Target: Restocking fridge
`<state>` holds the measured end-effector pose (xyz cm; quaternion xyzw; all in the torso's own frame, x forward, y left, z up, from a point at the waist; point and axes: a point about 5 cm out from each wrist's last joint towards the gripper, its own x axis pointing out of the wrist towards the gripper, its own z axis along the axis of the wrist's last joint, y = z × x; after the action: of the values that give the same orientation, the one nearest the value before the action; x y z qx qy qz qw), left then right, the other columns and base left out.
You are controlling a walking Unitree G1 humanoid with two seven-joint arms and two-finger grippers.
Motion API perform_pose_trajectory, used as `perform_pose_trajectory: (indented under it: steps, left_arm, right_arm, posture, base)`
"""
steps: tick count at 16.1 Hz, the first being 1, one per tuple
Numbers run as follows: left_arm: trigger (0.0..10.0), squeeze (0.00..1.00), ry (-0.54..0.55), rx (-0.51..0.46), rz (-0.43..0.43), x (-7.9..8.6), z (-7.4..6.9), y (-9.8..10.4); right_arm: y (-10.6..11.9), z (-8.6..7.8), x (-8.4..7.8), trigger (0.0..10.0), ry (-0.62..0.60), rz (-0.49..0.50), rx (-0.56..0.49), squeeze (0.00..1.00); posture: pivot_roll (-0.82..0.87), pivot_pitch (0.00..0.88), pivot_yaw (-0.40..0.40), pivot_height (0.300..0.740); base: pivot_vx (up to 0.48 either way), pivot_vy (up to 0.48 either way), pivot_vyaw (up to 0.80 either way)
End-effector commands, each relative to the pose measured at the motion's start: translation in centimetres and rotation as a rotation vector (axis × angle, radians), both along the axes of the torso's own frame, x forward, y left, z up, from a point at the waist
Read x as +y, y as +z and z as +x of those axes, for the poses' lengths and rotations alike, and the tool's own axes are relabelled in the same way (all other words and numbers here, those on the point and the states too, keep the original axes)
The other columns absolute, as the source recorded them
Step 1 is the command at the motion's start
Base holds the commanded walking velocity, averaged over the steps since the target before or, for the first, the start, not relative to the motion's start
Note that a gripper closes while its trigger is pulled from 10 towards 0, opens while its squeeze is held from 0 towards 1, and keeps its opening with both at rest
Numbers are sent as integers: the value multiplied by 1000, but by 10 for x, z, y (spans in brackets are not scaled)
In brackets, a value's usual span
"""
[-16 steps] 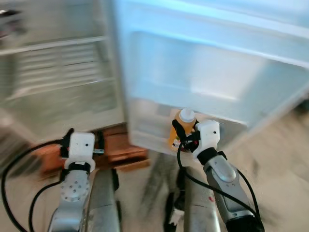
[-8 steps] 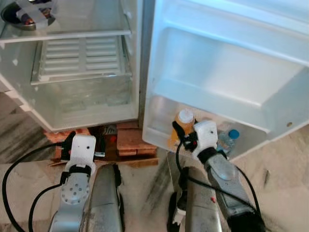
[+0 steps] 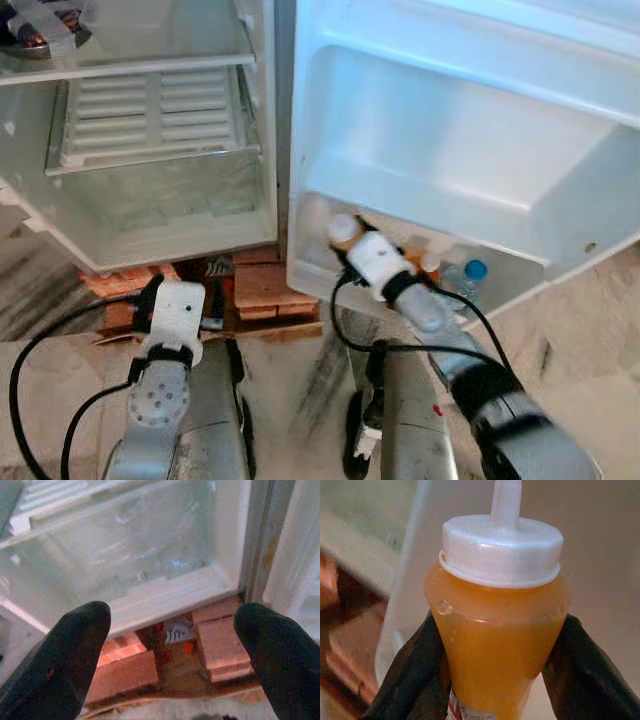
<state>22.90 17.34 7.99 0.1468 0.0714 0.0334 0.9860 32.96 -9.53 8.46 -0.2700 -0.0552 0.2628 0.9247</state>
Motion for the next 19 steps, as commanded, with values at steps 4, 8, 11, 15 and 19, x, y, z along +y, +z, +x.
perform_pose_trajectory:
  steps: [4,8,11,15,19]
  left_arm:
    - [10000,0,-4,5,14,4,-5,4]
    - [10000,0,-17,7,16,2,-2,5]
    - [10000,0,-25,8,17,1,-1,6]
    - [10000,0,-22,8,19,1,-1,6]
    - [10000,0,-23,5,23,0,-1,6]
  right_arm:
    - [-12,1,-15,10000,-116,103,67,0]
    - [-13,2,-20,10000,-143,137,67,0]
    - [-10,3,-20,10000,-140,137,41,0]
    - [-9,3,-15,10000,-134,136,20,0]
    - [-11,5,-7,10000,-174,146,42,0]
  posture:
    - [215,266,-73,582]
    - [210,260,-62,547]
    - [208,263,-60,527]
    - [211,268,-60,527]
    - [211,269,-61,527]
  base:
    - [0,0,0]
    - [0,0,0]
    - [0,0,0]
    - [0,0,0]
    - [0,0,0]
